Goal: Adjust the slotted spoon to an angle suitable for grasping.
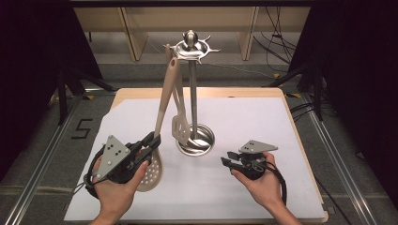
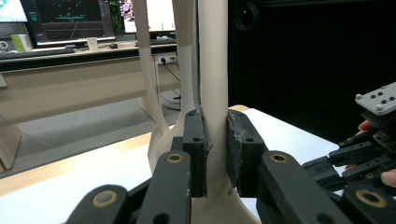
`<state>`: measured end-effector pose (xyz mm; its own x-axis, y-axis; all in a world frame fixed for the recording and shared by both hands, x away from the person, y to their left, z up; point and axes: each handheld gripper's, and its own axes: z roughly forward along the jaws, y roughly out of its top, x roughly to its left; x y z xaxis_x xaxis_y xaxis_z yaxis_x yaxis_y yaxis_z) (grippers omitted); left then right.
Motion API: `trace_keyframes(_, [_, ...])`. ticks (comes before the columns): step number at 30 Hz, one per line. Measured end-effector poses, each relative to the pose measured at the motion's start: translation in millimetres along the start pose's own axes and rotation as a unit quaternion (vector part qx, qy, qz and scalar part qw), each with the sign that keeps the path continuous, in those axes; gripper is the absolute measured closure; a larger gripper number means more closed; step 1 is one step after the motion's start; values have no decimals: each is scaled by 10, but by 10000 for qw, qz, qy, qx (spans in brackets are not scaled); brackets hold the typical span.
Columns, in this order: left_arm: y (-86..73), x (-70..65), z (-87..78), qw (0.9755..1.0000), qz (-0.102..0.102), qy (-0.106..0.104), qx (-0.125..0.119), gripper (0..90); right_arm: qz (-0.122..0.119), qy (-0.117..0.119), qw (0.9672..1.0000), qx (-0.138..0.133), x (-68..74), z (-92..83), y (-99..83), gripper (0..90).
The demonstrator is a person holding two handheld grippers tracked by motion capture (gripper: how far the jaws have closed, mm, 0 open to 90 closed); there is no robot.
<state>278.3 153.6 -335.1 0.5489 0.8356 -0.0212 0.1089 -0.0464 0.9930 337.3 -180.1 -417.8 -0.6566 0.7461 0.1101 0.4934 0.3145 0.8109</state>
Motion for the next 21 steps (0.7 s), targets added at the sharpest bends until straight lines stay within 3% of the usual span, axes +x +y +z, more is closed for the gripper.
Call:
trace_keyframes(3, [7,-22,28,10000,28,-17,0,783,-76,-43,10000,-28,-26,3,-4,649])
trace_keyframes(4, [7,-28,36,10000,31,-33,-6,783,63,-10,10000,8,-10,3,-11,649])
trace_keyframes(9, [18,-51,78,10000,27,-59,-16,783,5,-18,10000,3,-74,20,-27,650])
trace_keyframes(10, [20,-57,89,10000,13,-50,-15,783,184,53,9998,-11,-68,26,-36,649])
trace_keyframes(13, [26,-70,115,10000,42,-62,0,783,56,7,10000,10,-145,18,-58,650])
trace_keyframes(17, [27,-95,149,10000,37,-71,9,783,260,-39,9997,4,-190,-12,-87,650])
trace_keyframes(18, [27,-97,155,10000,45,-78,1,783,144,-101,9998,1,-218,-28,-87,651])
trace_keyframes(19, [26,-103,159,10000,36,-89,12,783,308,-164,9994,66,-203,-48,-87,651])
trace_keyframes(20, [27,-107,161,9999,52,-96,22,783,368,-95,9993,-54,-208,-34,-92,651])
trace_keyframes(21, [28,-113,164,9999,69,-107,20,783,269,-147,9995,34,-234,-47,-87,651])
